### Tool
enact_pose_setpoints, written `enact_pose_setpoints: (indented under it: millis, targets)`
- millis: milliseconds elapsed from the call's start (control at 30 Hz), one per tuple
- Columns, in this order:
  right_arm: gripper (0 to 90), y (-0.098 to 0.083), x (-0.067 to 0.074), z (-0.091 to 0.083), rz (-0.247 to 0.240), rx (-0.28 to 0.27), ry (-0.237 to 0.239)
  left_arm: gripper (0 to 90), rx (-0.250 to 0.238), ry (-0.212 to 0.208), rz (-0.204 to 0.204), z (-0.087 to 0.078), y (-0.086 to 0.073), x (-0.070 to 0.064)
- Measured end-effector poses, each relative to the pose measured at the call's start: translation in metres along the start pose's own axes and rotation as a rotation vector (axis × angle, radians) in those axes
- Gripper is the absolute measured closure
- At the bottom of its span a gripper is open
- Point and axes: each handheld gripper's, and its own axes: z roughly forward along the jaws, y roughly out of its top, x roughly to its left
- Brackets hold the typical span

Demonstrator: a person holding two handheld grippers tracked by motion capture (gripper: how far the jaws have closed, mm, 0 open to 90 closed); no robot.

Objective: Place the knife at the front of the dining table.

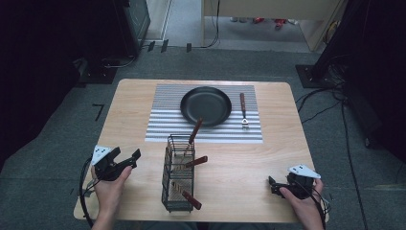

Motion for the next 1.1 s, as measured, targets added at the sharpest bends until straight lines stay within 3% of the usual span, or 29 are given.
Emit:
enact_pose_setpoints:
  millis: [33,233,433,600,867,900,933,1067,1100]
  targets:
    - [0.0,0.000,0.000,0.000,-0.002,0.000,0.002,12.3,0.005,-0.011,0.014,0.000,-0.001,-0.002]
    - [0.0,0.000,0.000,0.000,-0.005,0.001,0.004,9.5,-0.009,-0.054,0.004,-0.005,0.007,-0.010]
    - [0.0,0.000,0.000,0.000,-0.005,0.001,0.004,9.6,-0.056,-0.106,0.035,-0.015,0.028,-0.031]
    - [0.0,0.000,0.000,0.000,-0.005,0.001,0.003,9.7,-0.074,-0.135,0.042,-0.017,0.039,-0.045]
    - [0.0,0.000,0.000,0.000,-0.005,0.001,0.003,14.0,-0.118,-0.195,0.090,-0.019,0.058,-0.068]
    - [0.0,0.000,0.000,0.000,-0.006,0.001,0.003,14.4,-0.108,-0.225,0.110,-0.017,0.063,-0.074]
    - [0.0,0.000,0.000,0.000,-0.006,0.001,0.003,15.0,-0.108,-0.225,0.110,-0.017,0.063,-0.074]
    - [0.0,0.000,0.000,0.000,-0.006,0.001,0.003,19.5,-0.075,-0.304,0.150,-0.009,0.074,-0.087]
    - [0.0,0.000,0.000,0.000,-0.006,0.001,0.003,24.0,-0.055,-0.360,0.164,-0.005,0.079,-0.095]
